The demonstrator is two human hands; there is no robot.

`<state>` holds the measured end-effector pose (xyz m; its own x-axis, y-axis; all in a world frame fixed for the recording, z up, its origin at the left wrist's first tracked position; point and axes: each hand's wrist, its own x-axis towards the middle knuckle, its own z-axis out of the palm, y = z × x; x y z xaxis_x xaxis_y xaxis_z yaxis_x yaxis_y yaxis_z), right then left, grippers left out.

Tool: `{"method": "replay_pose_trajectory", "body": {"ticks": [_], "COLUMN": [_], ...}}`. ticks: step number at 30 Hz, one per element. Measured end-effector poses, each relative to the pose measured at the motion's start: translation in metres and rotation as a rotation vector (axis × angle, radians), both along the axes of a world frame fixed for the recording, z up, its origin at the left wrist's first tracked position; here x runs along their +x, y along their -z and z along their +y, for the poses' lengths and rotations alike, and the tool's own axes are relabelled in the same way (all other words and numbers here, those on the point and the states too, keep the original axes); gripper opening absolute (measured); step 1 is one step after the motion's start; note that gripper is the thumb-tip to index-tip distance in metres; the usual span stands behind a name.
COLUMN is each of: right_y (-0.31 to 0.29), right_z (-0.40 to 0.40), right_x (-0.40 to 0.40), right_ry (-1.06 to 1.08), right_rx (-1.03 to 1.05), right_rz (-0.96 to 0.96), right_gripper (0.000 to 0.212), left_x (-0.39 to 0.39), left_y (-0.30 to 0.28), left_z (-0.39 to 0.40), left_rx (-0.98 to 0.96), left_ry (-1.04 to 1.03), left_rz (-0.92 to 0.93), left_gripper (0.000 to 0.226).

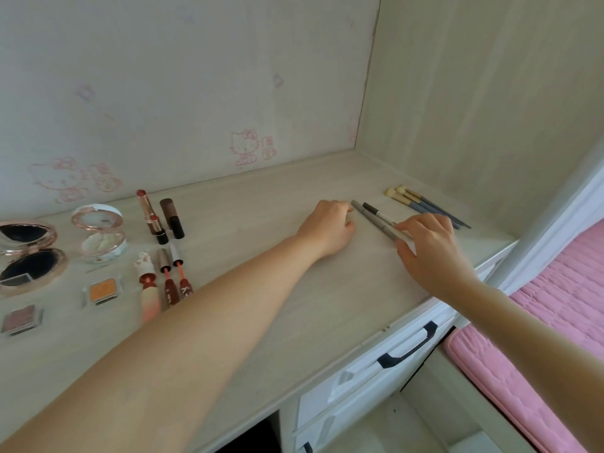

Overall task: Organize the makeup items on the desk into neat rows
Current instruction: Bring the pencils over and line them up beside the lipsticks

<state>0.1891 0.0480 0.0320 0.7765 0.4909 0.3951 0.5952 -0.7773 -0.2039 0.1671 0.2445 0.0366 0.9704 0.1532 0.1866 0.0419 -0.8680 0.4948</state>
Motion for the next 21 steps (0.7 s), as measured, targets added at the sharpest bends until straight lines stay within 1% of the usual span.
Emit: {"method": "replay_pose_trajectory", "body": {"ticks": [5,9,12,15,18,21], "right_y": [0.006,0.009,0.009,0.009,0.008,0.004], "right_z": [0.001,0.001,0.002,0.003,0.003,0.005], "right_x": [0.011,0.013,0.012,0.010,0.004,-0.005], "right_ry": [0.067,0.058,0.039,0.022,0.007,-0.012], "right_rx": [-0.053,-0.066,-0.052,-0.050,-0.028,0.018], "right_rz": [0.007,0.016,-0.001,-0.012,-0.035,-0.070], "right_gripper": [0.033,0.033,0.030,0.029,0.026,0.023], "left_x": [0.032,0.046,0.049,0.044,0.033,0.018], "left_y": [-0.001,0.000,0.003,0.004,0.004,-0.003], "left_z": [-0.002,0.003,0.008,0.011,0.015,0.022], "left_rx": [-0.039,-0.034,-0.052,-0.085,-0.137,-0.249], "left_ry": [-0.049,-0.030,-0.023,-0.016,-0.035,-0.082], "left_rz": [0.080,0.159,0.170,0.144,0.056,-0.021], "left_gripper": [0.049,0.053,0.052,0.051,0.047,0.041]}}
